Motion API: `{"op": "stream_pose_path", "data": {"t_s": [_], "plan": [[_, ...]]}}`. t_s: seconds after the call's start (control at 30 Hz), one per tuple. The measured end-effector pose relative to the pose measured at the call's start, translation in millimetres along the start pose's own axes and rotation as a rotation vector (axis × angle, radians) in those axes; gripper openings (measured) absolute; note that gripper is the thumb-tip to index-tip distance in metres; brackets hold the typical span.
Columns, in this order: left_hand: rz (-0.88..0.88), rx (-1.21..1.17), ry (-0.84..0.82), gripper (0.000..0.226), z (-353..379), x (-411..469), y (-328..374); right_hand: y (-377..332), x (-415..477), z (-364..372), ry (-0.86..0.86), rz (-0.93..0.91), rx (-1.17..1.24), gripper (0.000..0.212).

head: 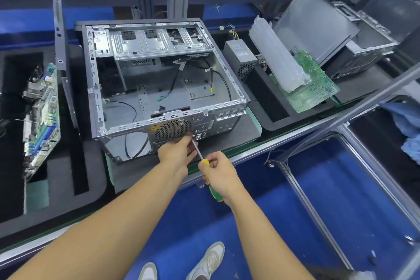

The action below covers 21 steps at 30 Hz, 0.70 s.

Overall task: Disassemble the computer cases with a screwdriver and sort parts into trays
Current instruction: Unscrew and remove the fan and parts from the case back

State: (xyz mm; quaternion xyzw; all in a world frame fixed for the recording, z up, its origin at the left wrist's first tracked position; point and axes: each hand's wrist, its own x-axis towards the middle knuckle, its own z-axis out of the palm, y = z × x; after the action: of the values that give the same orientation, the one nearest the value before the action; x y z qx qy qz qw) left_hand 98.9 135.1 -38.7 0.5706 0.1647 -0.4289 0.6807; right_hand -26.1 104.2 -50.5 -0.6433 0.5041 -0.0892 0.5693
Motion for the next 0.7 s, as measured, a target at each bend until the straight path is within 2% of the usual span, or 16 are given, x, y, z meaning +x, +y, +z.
{"op": "stream_pose_path", "data": {"t_s": [0.17, 0.27, 0.4, 0.5, 0.7], "plan": [[-0.041, -0.029, 0.001, 0.008, 0.7, 6.5, 0.9, -4.3, -1.7, -5.0, 0.041, -0.047, -0.205, 0.020], [-0.081, -0.015, -0.034, 0.008, 0.9, 7.7, 1.3, -3.5, -8.3, -8.9, 0.045, -0.061, -0.243, 0.016], [-0.118, 0.010, -0.072, 0.019, -6.0, 4.2, -11.0, 2.8, -21.6, -26.1, -0.013, 0.033, -0.039, 0.013], [-0.148, 0.129, -0.123, 0.024, -1.1, -0.1, -25.2, 2.4, -24.7, -50.8, 0.036, 0.112, 0.077, 0.013], [-0.166, 0.432, -0.443, 0.030, 74.0, -19.7, -39.8, -20.2, -8.3, -109.0, 0.122, 0.106, 0.384, 0.025]]}}
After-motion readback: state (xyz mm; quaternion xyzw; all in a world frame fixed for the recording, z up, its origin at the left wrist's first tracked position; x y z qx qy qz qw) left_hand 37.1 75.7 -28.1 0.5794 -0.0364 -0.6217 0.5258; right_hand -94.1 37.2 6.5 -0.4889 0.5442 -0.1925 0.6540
